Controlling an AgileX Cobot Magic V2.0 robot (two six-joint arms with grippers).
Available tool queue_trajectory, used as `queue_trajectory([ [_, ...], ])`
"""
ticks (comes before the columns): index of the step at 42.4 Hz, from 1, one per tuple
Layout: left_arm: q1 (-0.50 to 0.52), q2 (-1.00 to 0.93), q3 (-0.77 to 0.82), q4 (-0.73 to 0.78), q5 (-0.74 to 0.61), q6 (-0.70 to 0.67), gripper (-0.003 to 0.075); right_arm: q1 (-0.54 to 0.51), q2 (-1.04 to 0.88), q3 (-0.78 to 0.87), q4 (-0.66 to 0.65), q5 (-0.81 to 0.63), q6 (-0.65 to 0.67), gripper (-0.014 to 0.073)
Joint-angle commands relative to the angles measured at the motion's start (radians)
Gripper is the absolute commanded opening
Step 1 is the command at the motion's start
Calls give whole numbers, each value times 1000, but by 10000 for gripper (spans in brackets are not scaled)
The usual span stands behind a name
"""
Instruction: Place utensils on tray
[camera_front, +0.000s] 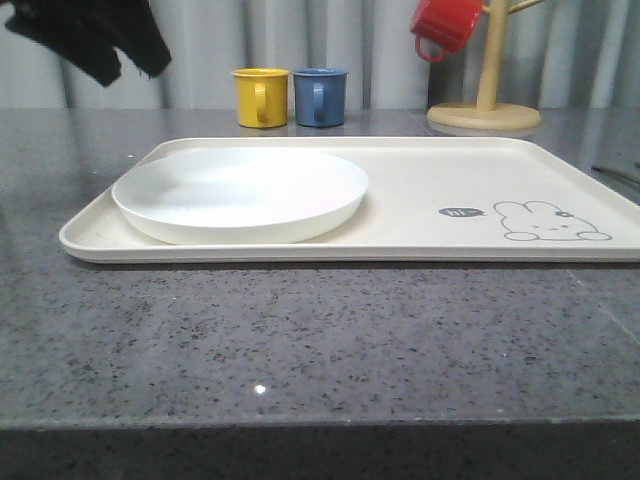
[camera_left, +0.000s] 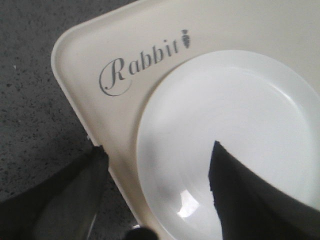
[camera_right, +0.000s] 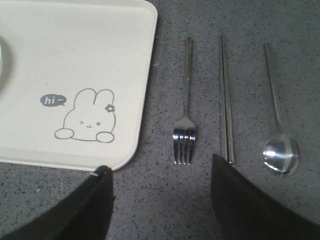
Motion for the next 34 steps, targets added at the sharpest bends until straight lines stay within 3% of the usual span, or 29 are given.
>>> queue_trajectory([
  [1,-98,-135,-17,65,18,-31,439,-6,6,-37,-8,-63,-7,461],
  [15,-511,-458,183,562,-6,-444,438,-6,6,-37,-8,-83,-7,461],
  [25,-597,-677,365,504,-49,-500,438,-6,6,-37,-14,-73,-7,461],
  [34,-597,-825,453,502,-71,-500,438,-9,98,-129,-45,116,-8,461],
])
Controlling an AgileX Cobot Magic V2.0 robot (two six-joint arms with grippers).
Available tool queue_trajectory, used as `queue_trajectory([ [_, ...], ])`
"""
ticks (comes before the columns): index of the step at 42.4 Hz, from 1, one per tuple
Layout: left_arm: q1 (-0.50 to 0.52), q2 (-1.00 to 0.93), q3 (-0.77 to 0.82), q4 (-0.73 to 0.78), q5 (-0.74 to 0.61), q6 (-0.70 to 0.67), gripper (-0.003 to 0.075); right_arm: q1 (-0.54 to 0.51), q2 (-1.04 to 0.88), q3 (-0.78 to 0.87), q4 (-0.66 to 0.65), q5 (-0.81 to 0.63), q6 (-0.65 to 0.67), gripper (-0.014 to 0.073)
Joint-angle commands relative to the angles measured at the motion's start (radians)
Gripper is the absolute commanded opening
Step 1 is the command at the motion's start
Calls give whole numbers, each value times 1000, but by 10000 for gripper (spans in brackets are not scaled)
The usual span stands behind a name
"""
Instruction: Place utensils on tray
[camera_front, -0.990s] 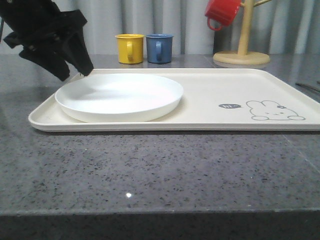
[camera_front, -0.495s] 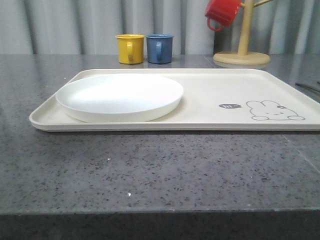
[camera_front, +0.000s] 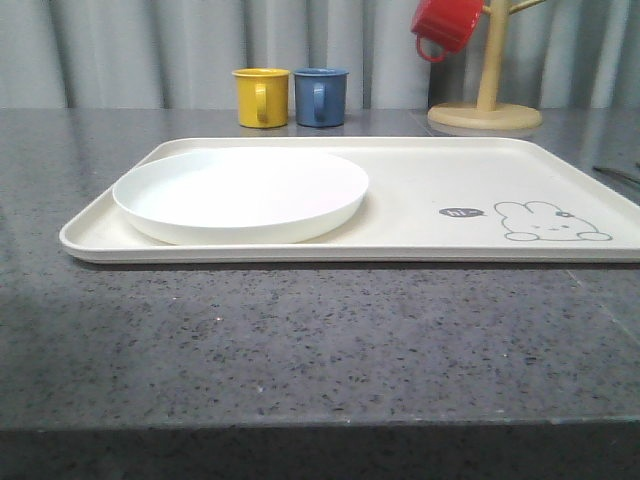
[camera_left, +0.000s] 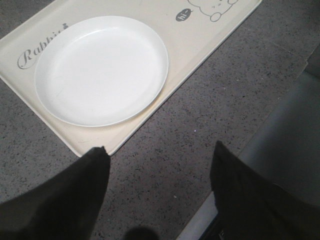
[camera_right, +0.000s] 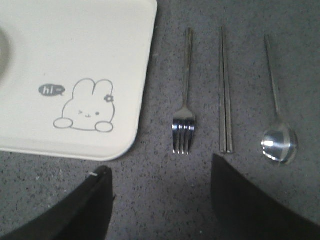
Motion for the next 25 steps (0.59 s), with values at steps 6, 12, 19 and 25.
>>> queue_trajectory([
  [6,-7,-81,11,-2,-78,-12,438,-29,217,-194,-14,136,-8,461],
  [12,-7,-83,13,-2,-62,-12,438,-36,393,-310,-1,201,-8,461],
  [19,-7,-83,13,-4,-62,-12,438,-36,580,-428,-2,246,-8,461],
  [25,-7,-83,13,-4,-59,-12,438,-36,715,-519,-2,263,-8,461],
])
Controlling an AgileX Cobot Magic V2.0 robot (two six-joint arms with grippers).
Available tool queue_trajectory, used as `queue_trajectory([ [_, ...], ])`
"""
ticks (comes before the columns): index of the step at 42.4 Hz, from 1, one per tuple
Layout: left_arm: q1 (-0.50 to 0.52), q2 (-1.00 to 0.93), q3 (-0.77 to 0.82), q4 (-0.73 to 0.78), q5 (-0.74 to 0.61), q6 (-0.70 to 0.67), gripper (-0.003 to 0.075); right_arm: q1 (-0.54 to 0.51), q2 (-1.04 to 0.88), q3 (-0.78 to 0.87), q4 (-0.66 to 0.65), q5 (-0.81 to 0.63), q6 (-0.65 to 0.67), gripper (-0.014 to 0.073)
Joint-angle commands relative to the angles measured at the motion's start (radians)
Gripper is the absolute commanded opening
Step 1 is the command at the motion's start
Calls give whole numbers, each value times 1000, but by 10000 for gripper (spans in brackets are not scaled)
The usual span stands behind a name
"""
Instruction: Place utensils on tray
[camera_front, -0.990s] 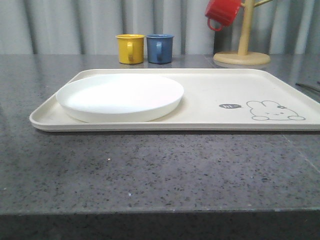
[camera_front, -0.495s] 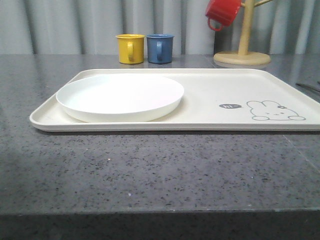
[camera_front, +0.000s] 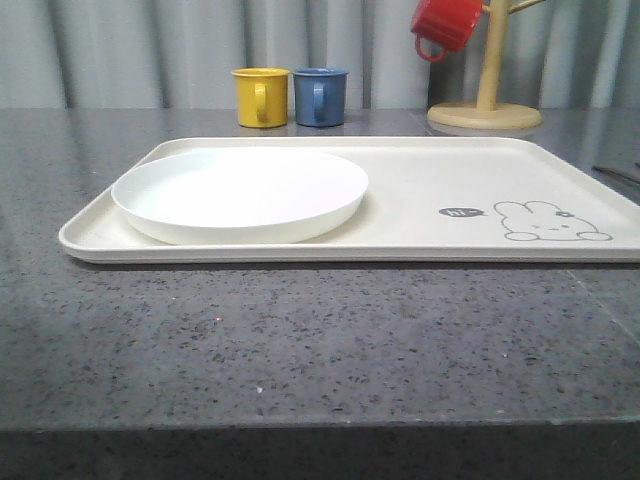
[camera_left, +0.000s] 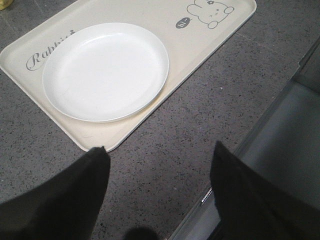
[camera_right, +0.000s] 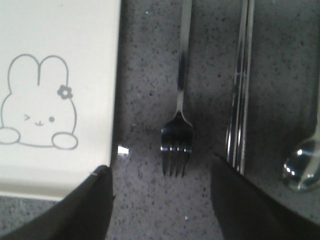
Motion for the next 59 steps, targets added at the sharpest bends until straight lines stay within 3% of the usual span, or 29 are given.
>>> queue_trajectory([
  [1,-7,-2,-27,-4,-58,-12,438,-8,59,-91,7,-3,-8,460],
  [13,-7,-2,-27,-4,-57,-12,438,-8,231,-187,-11,-9,-8,368],
  [31,-7,-2,-27,-4,-57,-12,438,-8,340,-218,-16,-25,-8,363],
  [44,-7,-2,-27,-4,-57,-12,438,-8,340,-219,-16,-28,-8,25],
  [53,-7,-2,-27,-4,-57,-12,438,11,271,-239,0,-5,-18,-4],
  [59,-7,-2,-27,-4,-57,-12,438,83,215,-300,45,53,-85,-4],
])
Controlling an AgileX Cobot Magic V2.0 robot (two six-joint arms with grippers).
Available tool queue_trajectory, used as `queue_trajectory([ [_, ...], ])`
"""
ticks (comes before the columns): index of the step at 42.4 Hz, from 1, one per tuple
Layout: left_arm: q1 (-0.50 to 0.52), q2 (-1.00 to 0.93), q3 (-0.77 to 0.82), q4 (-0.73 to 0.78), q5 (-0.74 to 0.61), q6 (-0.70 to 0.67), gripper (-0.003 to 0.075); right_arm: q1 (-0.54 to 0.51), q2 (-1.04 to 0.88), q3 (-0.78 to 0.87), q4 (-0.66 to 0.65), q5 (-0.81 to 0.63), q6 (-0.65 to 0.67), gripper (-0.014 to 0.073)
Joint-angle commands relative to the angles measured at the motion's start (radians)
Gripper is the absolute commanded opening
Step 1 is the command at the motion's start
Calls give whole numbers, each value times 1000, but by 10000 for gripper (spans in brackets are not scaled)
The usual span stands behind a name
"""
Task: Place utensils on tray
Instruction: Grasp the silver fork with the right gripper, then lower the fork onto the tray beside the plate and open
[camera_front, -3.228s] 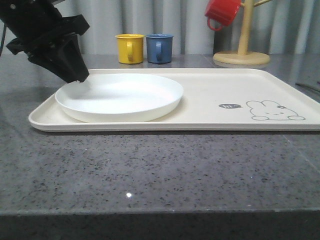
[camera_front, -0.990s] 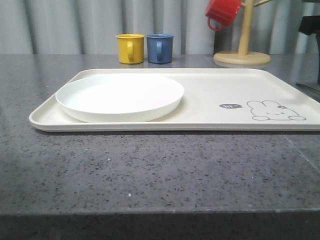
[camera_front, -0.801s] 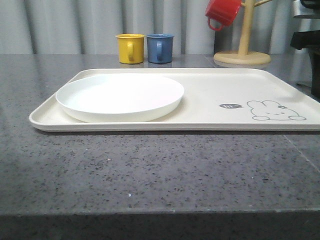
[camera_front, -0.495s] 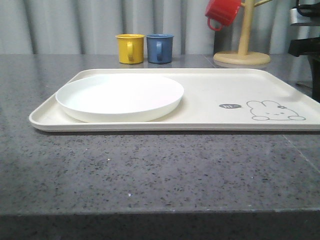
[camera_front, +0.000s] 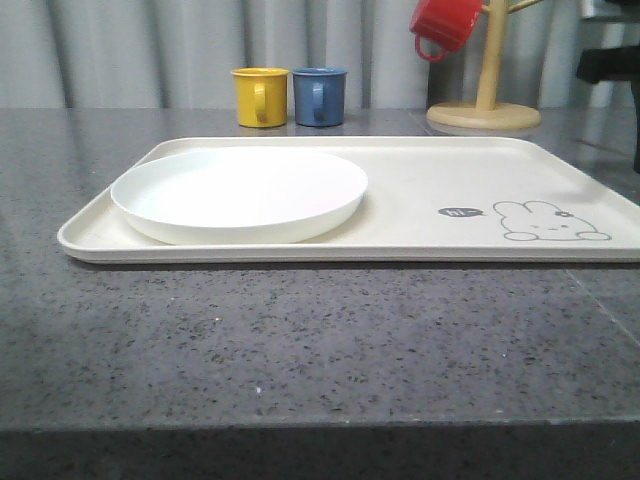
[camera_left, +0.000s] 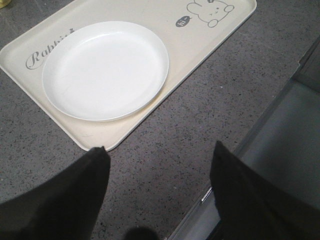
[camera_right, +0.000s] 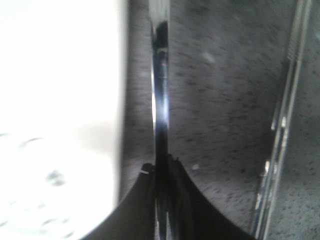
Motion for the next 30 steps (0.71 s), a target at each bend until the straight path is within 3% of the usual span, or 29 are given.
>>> queue_trajectory([
  [1,-7,-2,-27,-4,-60,-12,438,60,-86,-86,47,39,-50,-4],
  [15,-7,-2,-27,-4,-60,-12,438,332,15,-274,54,152,-14,-4],
  [30,-7,-2,-27,-4,-60,-12,438,367,204,-360,-5,110,391,-4],
])
